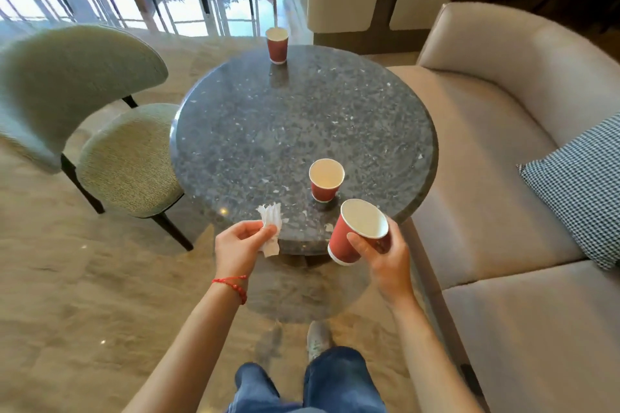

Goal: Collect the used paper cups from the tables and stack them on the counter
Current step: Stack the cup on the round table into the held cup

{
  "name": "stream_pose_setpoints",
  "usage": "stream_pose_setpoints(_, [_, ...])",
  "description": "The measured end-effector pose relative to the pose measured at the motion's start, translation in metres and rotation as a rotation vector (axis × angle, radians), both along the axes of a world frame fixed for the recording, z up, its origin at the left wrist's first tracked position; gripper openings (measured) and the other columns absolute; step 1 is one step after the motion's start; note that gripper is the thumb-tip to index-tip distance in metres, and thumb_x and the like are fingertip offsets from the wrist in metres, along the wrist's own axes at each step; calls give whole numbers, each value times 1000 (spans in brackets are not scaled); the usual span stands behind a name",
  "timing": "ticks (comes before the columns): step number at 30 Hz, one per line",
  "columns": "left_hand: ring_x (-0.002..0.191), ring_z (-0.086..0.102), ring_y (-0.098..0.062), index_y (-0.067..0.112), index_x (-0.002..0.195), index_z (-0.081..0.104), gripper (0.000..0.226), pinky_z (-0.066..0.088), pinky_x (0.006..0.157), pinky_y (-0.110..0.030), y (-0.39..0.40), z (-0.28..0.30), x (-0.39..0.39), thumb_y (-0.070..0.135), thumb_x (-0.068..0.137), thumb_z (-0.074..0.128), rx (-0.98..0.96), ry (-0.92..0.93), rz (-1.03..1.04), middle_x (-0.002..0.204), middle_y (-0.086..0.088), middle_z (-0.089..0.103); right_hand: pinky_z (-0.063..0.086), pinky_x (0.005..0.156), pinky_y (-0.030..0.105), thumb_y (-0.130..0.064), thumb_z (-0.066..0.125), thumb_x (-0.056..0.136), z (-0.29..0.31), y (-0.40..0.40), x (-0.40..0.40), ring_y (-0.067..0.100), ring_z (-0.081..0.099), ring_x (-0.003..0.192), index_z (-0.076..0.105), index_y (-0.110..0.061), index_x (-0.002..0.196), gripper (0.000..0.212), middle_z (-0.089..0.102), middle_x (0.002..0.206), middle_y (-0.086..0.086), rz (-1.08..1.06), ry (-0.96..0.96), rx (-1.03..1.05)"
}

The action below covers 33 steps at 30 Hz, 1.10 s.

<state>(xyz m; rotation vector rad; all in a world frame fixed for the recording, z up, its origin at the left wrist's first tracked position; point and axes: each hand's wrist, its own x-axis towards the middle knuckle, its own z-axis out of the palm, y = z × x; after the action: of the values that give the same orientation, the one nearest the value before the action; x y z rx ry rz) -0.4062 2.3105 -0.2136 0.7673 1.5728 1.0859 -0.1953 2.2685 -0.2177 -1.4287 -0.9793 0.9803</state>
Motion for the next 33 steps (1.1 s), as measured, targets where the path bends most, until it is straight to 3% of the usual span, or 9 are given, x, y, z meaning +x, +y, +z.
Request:
stream_pose_setpoints(4, [50,62,0,11,75,70,8,47,45,-14,28,0,14,7,72,76,-12,-21,44,53,9,67,48,76,11,-30,77,61,2,53,14,-4,62,94,55,-28,108,52,64,107,-8,54,-4,7])
stream_pose_setpoints(9, [52,61,2,18,72,69,9,46,46,-12,50,-4,19,12,71,77,-36,6,46,56,11,69,48,75,8,-20,78,67,4,104,16,-11,60,92,51,-23,112,53,61,105,-13,94,-35,12])
stream_pose_setpoints(14, [52,62,1,16,73,70,9,45,46,-11,74,-12,11,11,71,77,-71,8,4,58,8,68,48,78,10,-23,80,66,0,141,8,0,60,96,52,-15,118,59,61,107,-6,73,-83,9])
stream_pose_setpoints(17, [52,60,0,16,68,68,13,47,50,-11,88,-15,5,8,70,77,-81,18,-30,60,5,67,48,79,10,-34,79,62,-6,155,1,6,59,100,52,-14,120,67,61,109,-5,49,-101,-10])
stream_pose_setpoints(22, [54,60,2,15,71,68,11,47,52,-10,106,-21,-2,7,71,76,-101,26,-55,67,0,67,43,79,5,-47,76,58,-23,162,-7,2,56,98,51,-20,120,71,59,107,-13,41,-197,-56])
stream_pose_setpoints(27, [54,61,5,13,73,67,11,48,53,-9,112,-26,-3,6,73,74,-118,21,-95,70,-1,66,36,79,-2,-27,84,64,-43,158,-11,6,51,103,48,-27,118,65,55,111,-11,9,-270,-101])
stream_pose_setpoints(33, [54,61,6,14,72,67,11,47,52,-8,118,-29,-4,5,74,74,-132,27,-107,69,0,67,38,83,0,-20,84,65,-58,152,-13,-10,50,105,42,-30,122,71,51,113,-19,11,-245,-127])
